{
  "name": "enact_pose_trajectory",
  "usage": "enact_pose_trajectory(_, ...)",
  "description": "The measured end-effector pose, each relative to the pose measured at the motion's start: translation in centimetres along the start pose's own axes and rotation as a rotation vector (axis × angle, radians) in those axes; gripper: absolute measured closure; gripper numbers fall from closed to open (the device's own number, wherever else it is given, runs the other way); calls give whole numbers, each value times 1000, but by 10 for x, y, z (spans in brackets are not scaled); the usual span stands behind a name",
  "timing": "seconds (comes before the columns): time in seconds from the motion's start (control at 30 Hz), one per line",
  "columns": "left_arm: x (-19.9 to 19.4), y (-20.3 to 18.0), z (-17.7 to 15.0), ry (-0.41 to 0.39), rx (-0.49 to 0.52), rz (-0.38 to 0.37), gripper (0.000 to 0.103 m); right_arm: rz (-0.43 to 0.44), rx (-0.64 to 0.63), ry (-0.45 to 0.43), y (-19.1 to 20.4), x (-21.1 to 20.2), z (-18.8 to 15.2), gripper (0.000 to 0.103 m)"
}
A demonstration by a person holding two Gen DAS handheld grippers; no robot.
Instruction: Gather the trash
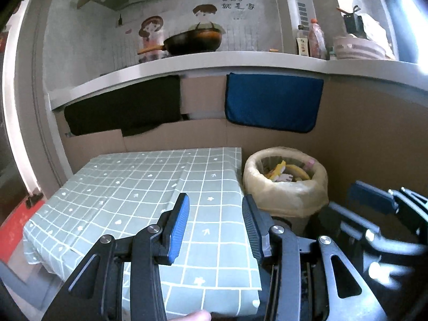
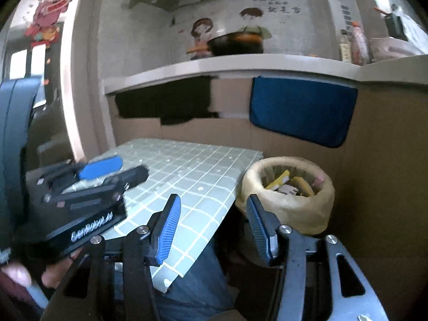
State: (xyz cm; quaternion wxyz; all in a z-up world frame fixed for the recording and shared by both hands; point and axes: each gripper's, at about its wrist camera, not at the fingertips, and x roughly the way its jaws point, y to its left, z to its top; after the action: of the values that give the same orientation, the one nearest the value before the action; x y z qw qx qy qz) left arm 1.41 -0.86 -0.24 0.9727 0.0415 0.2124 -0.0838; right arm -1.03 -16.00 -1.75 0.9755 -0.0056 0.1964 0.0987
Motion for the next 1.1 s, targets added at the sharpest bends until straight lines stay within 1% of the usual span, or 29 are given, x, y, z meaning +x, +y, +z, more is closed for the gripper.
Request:
enact_pose_trajectory(0.07,-5,1,0,-9,-7,5,61,-45,18,-15,-2,-6,-1,54)
enact_pose_trajectory(0.2,-11,4,-1,-20,-22,29,61,-94,8,-20,-1,-10,1,54)
enact_pose_trajectory(0.43,-19,5,-2,-39,-39,65,61,-89,-16,-13,3,-9,1,54)
enact_pose_trajectory(0.6,-23,7,-3,-51,-52,86,61,-91,-22,-25,5,-11,1,54)
enact_pose_trajectory(0.97,-29,7,-4,-74,-70,105,61,-88,-27,-29,8,-13,0,54)
enact_pose_trajectory(1.1,-30,8,-4,-79,-70,102,61,-89,-27,-30,8,-14,0,54)
